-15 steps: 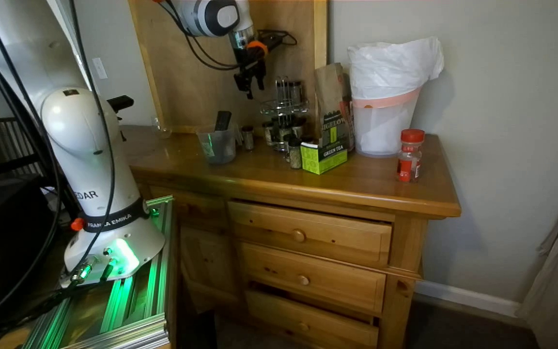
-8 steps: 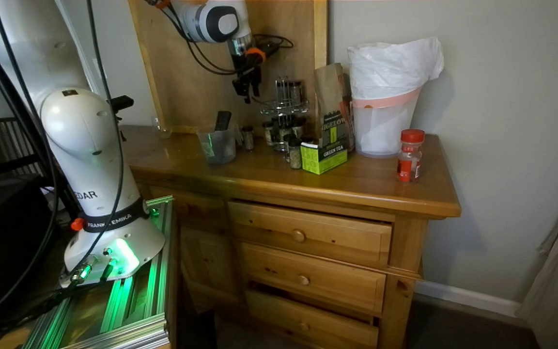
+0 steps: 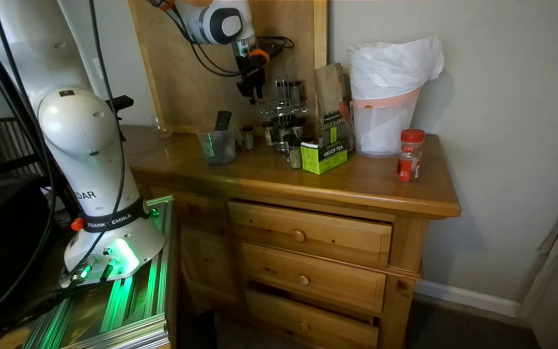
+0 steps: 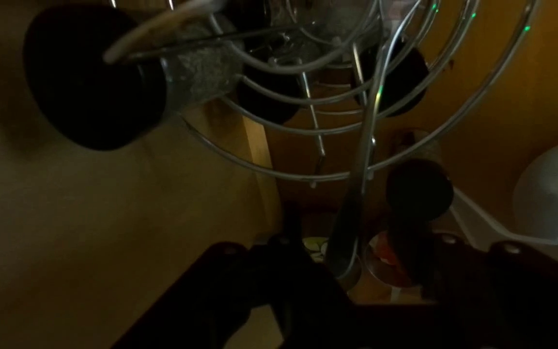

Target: Put the fork in the jar

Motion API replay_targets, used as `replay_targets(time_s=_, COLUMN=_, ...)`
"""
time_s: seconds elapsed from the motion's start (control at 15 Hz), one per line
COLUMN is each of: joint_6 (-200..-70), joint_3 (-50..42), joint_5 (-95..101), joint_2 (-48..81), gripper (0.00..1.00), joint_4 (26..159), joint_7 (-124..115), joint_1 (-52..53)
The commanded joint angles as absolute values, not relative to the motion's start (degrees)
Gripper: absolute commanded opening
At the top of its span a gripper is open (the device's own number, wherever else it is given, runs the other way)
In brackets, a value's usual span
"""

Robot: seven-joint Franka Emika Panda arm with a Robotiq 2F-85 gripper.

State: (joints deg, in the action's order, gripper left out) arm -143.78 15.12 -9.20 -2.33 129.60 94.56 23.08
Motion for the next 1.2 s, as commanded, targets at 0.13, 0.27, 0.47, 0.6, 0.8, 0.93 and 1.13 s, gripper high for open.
replay_targets(time_s=0.13, joint_6=-146.26, joint_3=16.30, joint_5=-7.10, joint_2=0.11, gripper=0.28, joint_4=127.96, joint_7=94.35, joint_1=21.45)
replay_targets(time_s=0.27, joint_6=-146.79, joint_3=16.38, joint_5=-7.38, joint_2=0.45, gripper=0.29, joint_4=127.98, joint_7=94.50, joint_1=21.33)
replay_targets(time_s=0.47, joint_6=-147.48, joint_3=16.57, joint_5=-7.64, joint_2=0.57, gripper=0.01, joint_4=128.06, joint_7=94.63, joint_1=21.24)
replay_targets(time_s=0.6, joint_6=-147.92, joint_3=16.71, joint_5=-8.04, joint_2=-0.29, gripper=0.00, joint_4=128.45, joint_7=94.67, joint_1=21.23)
replay_targets(time_s=0.8, joint_6=-148.78, joint_3=17.06, joint_5=-7.96, joint_2=-3.74, gripper=0.01, joint_4=130.25, joint_7=94.24, joint_1=21.40)
replay_targets(time_s=0.93, joint_6=-149.92, joint_3=17.20, joint_5=-7.78, joint_2=-6.69, gripper=0.02, joint_4=131.87, joint_7=93.76, joint_1=21.73)
replay_targets(time_s=1.13, joint_6=-152.45, joint_3=17.13, joint_5=-8.94, joint_2=-11.74, gripper=0.02, joint_4=135.43, joint_7=92.74, joint_1=22.70)
